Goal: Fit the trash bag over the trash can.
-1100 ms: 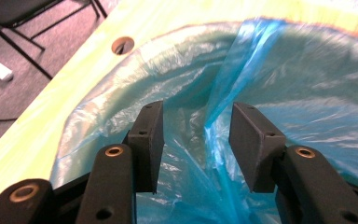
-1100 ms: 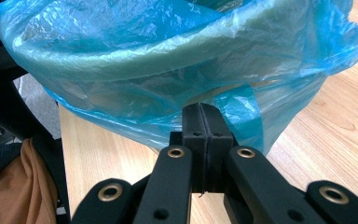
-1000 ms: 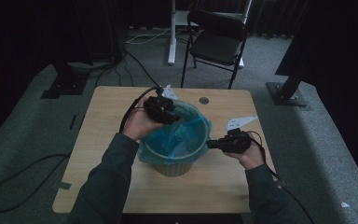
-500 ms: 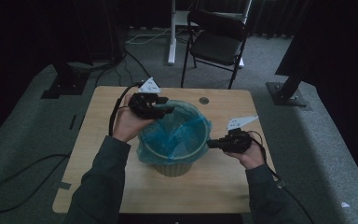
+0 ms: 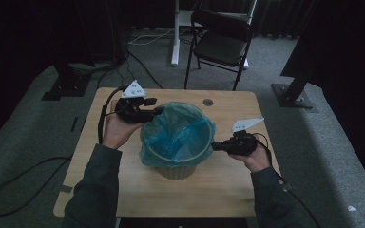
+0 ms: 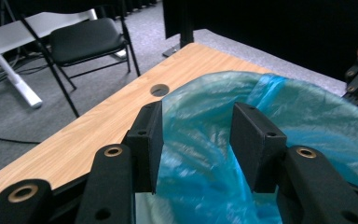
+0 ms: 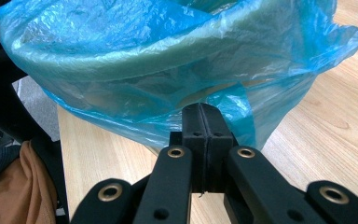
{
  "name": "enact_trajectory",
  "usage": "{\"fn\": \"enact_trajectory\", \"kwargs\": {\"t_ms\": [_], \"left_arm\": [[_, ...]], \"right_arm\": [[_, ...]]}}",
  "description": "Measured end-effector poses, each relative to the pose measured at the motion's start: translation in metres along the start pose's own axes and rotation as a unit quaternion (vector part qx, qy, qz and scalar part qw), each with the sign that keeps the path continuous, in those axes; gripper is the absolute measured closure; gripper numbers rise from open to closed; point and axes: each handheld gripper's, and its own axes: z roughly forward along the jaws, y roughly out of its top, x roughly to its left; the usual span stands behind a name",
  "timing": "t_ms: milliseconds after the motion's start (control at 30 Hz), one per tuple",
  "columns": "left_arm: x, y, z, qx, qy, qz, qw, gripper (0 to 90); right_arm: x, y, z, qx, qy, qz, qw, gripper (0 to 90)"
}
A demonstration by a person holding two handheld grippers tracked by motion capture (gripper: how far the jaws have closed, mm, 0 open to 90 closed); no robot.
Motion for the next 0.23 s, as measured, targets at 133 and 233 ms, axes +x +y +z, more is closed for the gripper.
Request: {"fn": "enact_trajectory", "kwargs": {"t_ms": [133, 233], "left_arm": [[0.007, -0.011, -0.005, -0.001, 0.006, -0.015, 0.9999, 54.1], [0.011, -0.018, -0.008, -0.002, 0.012, -0.024, 0.9996, 53.9]], "right_arm": [[0.0, 0.0, -0.002, -0.002, -0.001, 0.001, 1.0, 89.8], [0.0, 0.0, -0.003, -0.004, -0.002, 0.001, 1.0, 89.8]]}}
